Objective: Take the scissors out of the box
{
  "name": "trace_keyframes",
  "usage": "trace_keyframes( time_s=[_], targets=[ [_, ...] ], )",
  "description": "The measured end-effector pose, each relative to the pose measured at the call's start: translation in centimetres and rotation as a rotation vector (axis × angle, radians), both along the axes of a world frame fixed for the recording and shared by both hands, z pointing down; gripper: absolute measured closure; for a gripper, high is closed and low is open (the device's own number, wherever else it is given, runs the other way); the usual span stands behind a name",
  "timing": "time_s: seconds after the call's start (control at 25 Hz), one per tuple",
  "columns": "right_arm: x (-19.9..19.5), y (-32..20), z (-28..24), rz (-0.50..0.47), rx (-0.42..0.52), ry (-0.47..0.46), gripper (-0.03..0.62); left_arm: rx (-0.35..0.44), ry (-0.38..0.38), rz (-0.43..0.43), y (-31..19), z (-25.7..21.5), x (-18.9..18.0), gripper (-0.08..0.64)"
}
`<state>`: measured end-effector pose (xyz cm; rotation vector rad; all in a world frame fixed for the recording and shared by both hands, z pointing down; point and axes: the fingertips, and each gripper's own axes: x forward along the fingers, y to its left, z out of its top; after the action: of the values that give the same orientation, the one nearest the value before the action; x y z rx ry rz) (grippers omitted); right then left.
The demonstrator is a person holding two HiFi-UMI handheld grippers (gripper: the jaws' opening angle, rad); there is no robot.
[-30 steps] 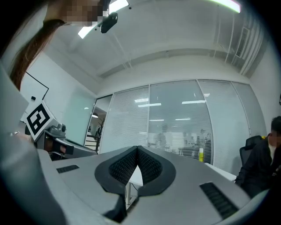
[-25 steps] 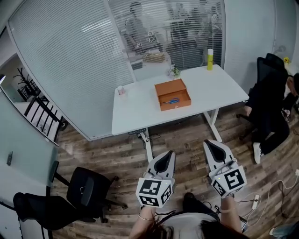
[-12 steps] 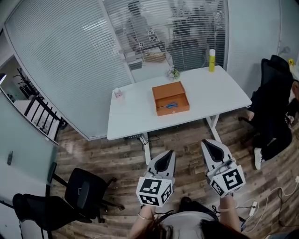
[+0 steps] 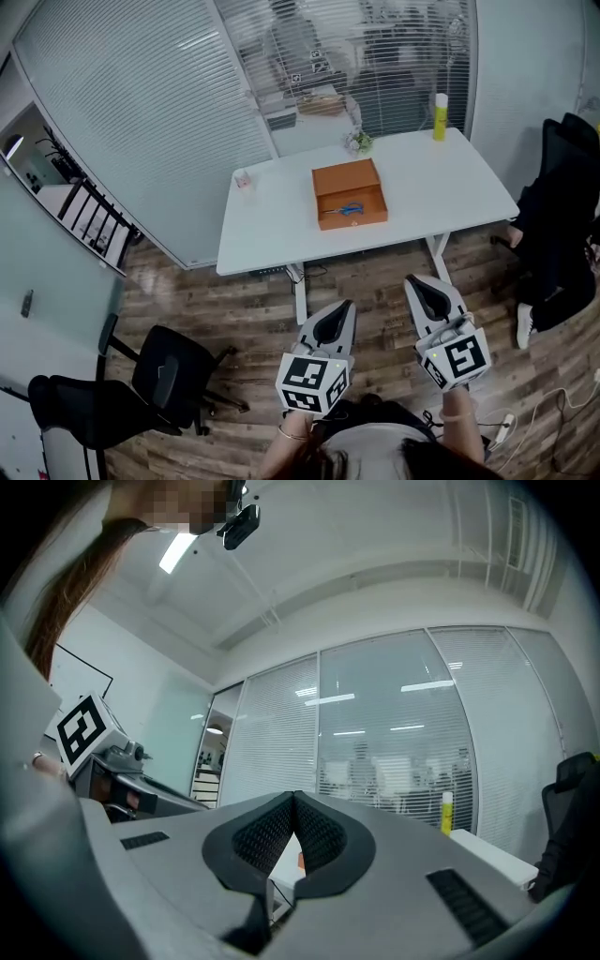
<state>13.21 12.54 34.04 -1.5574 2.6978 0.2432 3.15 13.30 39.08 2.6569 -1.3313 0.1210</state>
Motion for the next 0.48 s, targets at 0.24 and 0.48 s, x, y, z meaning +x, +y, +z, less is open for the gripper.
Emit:
trace_keyframes(
  time_s=[0.24,0.48],
  targets=[
    [0.3,-0.9,0.6,0.0,-0.005,0.008,0.565,-0.01,-0.008,-0.008,-0.8,0.4,0.3,0.541],
    [1.0,-2.2,1.1,0.026,-0.018,-0.034,0.565,-0.012,-0.012,0.015,-2.4,0.7,1.1,0.541]
  ],
)
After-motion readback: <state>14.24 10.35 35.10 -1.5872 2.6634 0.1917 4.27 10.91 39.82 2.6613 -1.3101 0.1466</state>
